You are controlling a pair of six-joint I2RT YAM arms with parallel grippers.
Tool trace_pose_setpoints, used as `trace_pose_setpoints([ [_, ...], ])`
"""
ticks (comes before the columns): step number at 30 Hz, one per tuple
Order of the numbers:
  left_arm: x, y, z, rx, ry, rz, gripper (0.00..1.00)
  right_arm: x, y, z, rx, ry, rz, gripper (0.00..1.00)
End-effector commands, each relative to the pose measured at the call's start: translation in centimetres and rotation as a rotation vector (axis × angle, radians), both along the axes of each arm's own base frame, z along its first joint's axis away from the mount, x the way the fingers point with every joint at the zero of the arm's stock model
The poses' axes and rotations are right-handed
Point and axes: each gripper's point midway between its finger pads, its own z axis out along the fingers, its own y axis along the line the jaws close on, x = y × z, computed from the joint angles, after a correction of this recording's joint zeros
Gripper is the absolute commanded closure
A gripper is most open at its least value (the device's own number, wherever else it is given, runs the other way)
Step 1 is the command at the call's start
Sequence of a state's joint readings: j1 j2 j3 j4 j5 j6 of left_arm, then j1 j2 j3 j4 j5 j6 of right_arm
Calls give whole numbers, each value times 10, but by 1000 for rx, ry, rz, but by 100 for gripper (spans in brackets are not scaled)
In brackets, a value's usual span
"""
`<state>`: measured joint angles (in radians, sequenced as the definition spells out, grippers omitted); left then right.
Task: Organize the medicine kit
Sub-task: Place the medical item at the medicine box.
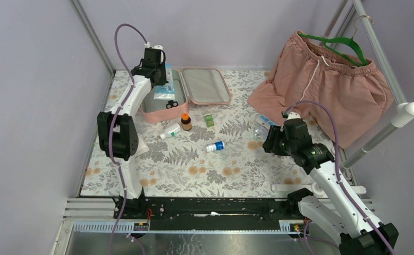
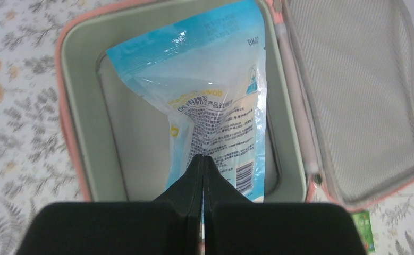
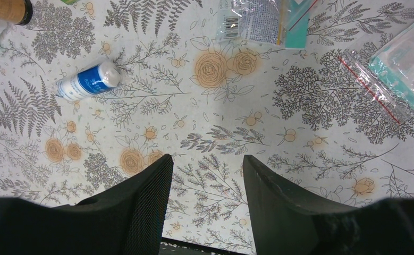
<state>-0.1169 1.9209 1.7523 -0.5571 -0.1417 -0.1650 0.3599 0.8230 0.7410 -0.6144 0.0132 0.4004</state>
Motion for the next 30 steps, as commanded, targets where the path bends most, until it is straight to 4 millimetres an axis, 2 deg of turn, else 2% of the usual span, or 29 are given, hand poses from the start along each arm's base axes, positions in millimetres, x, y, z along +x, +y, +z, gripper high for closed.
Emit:
trace_pose_setpoints([
  [1,37,-6,-17,-56,-9,-42,100,6,2,4,0,-26,8,41],
  [6,49,-15,-50,-116,65,-38,100,7,1,3,-9,-21,3,40],
  [8,47,-10,-59,-122,82,0,83,7,0,4,-13,-25,-2,41],
  [9,46,-8,-61,-132,89,20,63,7,-1,4,-14,-27,-5,40],
  [10,44,-5,-61,-150,89,39,52,7,-2,4,-16,-29,-8,40],
  [12,39,-8,-54,-230,83,31,49,7,-2,5,-16,-29,-11,40],
  [14,32,-6,-33,-285,44,34,49,8,-2,5,-18,-30,-10,40],
  [17,19,7,-7,-304,-3,86,48,7,-2,5,-15,-30,-7,40],
  [20,-7,23,15,-303,-17,180,49,7,-1,8,-10,-39,-6,40],
  [23,-52,46,14,-281,-10,334,47,6,-1,9,-9,-39,-5,40],
  [27,-115,70,-2,-237,48,460,44,6,0,10,6,-54,-3,40],
  [30,-155,79,-16,-203,106,491,44,6,2,11,9,-55,11,40],
])
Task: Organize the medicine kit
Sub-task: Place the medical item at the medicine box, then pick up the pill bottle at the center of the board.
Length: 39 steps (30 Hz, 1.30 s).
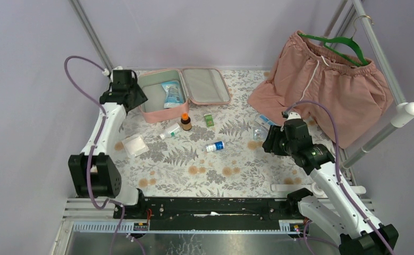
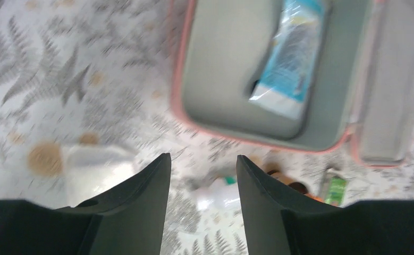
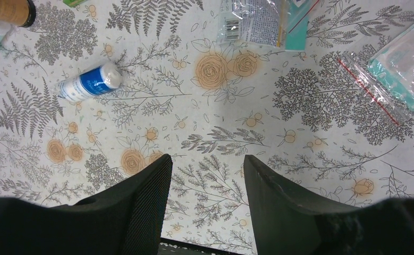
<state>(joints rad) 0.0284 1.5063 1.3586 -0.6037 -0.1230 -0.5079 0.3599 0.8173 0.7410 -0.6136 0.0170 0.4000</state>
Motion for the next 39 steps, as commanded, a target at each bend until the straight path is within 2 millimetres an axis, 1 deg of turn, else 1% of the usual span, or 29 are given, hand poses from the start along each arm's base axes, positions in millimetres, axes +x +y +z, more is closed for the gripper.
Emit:
trace_pose_setpoints([
  [1,-59,24,-38,41,152,121,43,6,3,10,11,-46,17,40],
  [2,-69,25,-41,42,163,121,42,5,4,10,12,-46,20,40],
  [4,-85,22,-39,37,158,109,34,5,5,11,17,-47,24,40],
  [6,-99,22,-41,31,169,125,30,5,5,12,22,-55,24,40],
  [9,-111,17,-45,9,174,117,28,6,5,12,29,-66,20,40],
  [11,-116,10,-55,-19,184,87,27,6,5,11,29,-66,20,40],
  [13,-112,-6,-62,-67,162,-1,27,7,5,10,25,-63,22,40],
  [14,-110,-13,-64,-87,147,-32,27,5,9,9,37,-53,41,40],
  [17,-100,-37,-64,-119,105,-130,27,5,11,7,37,-38,50,40],
  [22,-83,-90,-64,-63,64,-366,26,5,10,7,35,-40,46,39],
  [24,-78,-102,-68,-4,65,-459,25,5,10,7,34,-41,45,40],
  [26,-73,-103,-77,86,97,-522,24,4,10,7,34,-40,44,40],
  [29,-68,-92,-88,189,151,-554,24,4,10,8,35,-41,46,39],
  [32,-62,-85,-92,245,172,-566,24,3,10,8,36,-38,49,39],
  [35,-52,-89,-90,263,156,-606,24,3,11,8,37,-34,53,39],
  [39,-40,-104,-92,241,142,-698,23,3,12,7,39,-31,58,39],
])
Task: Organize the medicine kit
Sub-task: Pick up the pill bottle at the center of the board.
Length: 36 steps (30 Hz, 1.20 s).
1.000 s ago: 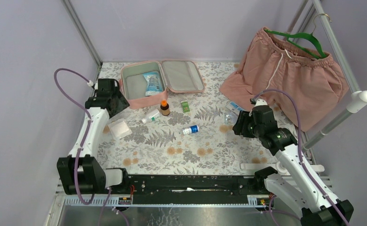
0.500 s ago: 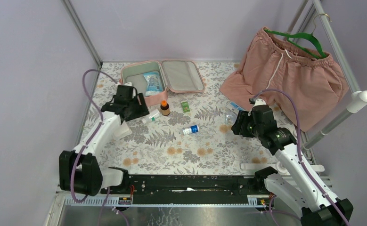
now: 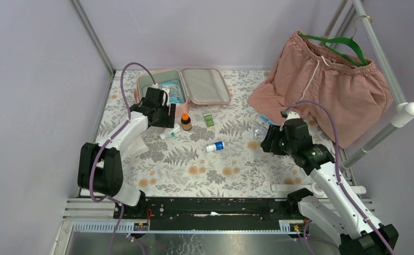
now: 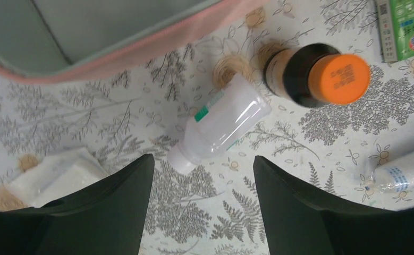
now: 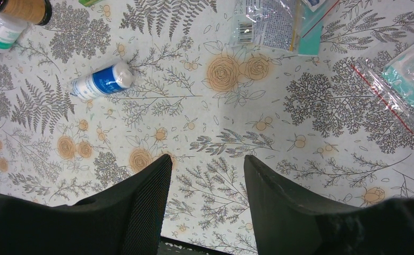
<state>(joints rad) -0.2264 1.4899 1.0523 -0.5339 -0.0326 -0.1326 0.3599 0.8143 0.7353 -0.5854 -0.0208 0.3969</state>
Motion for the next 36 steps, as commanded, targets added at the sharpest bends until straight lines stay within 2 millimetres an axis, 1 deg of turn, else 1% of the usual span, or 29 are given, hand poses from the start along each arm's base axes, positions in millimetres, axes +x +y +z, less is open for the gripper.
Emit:
trace_pose_setpoints([
  [1,31,-16,10,-9,-73,-135,23,1,4,4,7,-16,31,39],
  [4,33,-24,-1,-25,-28,-196,23,1,4,4,7,-17,29,39],
  [8,34,-24,-20,-11,18,-207,23,1,4,5,8,-20,28,39],
  [13,39,-24,-28,-3,18,-215,23,1,4,5,8,-20,31,39],
  [17,42,-19,-40,27,27,-208,24,0,5,5,12,-19,35,39],
  [21,39,-19,-54,28,61,-211,24,0,5,6,12,-23,35,39],
  [24,35,-24,-58,9,88,-219,25,1,5,6,14,-27,34,39],
  [27,32,-25,-56,-1,97,-211,30,1,4,6,9,-27,32,39],
  [33,28,-21,-52,3,106,-174,45,1,4,6,10,-29,30,39],
  [36,26,-20,-56,10,124,-171,49,1,4,7,11,-31,33,39],
])
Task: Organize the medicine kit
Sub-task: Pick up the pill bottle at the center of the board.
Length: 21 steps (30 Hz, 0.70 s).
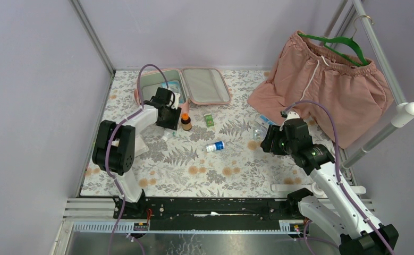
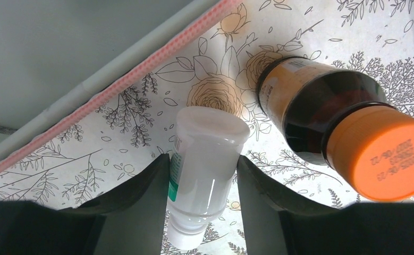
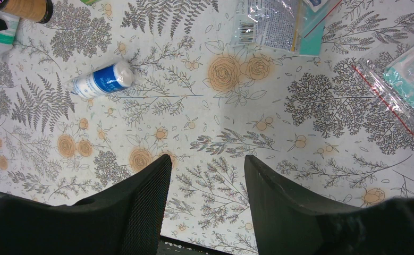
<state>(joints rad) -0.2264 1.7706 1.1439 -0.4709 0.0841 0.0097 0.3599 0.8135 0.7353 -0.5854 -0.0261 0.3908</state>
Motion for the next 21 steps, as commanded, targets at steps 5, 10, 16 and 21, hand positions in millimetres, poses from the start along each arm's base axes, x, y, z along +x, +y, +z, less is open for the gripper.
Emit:
trace_pose_setpoints([
  [5,-2,-1,3,-7,17,38,42,1,3,6,10,-28,23,39],
  [10,-4,-1,-2,11,25,35,40,1,4,7,11,-31,24,39],
  [16,-4,-2,-7,34,34,34,38,0,4,8,13,-28,27,39],
  [21,-5,-2,-10,38,43,32,39,0,4,8,13,-29,26,39],
])
